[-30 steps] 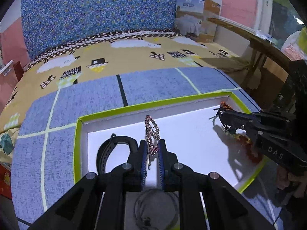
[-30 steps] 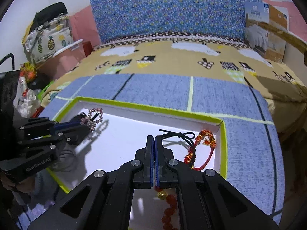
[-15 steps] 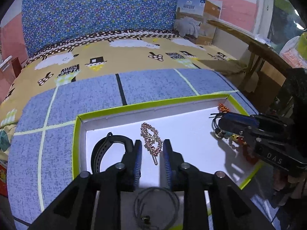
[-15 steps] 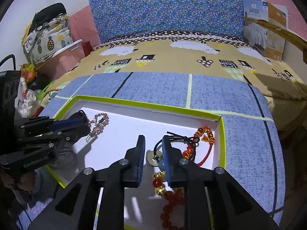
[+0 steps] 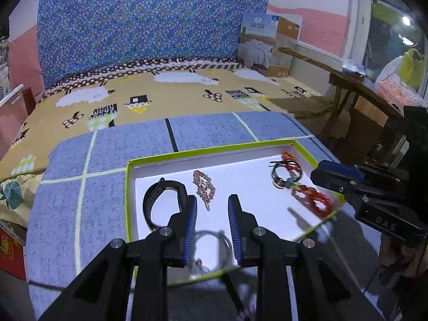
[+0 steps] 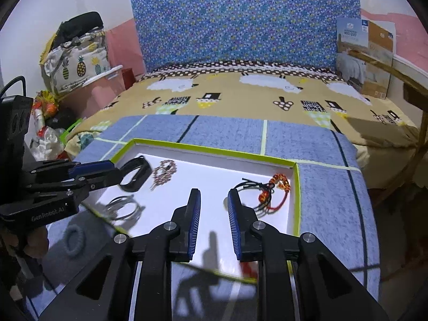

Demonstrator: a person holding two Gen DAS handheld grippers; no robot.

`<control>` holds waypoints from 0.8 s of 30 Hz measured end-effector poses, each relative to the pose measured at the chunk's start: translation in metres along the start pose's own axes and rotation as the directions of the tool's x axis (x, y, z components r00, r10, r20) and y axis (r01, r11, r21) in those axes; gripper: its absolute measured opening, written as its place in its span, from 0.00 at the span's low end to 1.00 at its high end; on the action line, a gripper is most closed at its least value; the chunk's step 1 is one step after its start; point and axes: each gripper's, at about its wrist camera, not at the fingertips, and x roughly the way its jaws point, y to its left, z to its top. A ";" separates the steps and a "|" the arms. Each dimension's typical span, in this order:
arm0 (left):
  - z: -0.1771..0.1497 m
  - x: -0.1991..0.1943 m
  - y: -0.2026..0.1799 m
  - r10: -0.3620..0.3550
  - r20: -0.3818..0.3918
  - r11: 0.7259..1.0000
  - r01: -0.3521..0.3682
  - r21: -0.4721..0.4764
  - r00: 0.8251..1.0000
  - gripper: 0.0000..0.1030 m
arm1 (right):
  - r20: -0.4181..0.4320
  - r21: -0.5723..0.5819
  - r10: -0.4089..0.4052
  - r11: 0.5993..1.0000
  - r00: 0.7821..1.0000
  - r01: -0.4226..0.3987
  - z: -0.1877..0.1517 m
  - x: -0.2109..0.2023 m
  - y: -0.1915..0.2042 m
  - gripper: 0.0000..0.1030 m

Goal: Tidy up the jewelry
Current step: 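Move the left tool to the light blue coil bracelet while the right tool approaches the black-gold keychain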

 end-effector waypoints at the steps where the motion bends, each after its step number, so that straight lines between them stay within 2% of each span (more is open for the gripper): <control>1: -0.001 -0.006 -0.001 -0.001 0.007 1.000 0.001 0.001 1.000 0.24 | 0.006 -0.001 -0.001 1.000 1.000 0.001 -0.004 -0.009 0.002 0.21; 12: -0.039 -0.064 -0.001 0.001 0.059 1.000 -0.001 0.001 0.998 0.24 | 0.029 -0.007 0.033 0.999 0.999 -0.033 -0.042 -0.067 0.023 0.21; 24: -0.085 -0.090 0.002 -0.009 0.048 1.000 0.009 -0.010 0.999 0.24 | -0.018 0.032 0.061 0.998 0.998 -0.061 -0.087 -0.080 0.033 0.21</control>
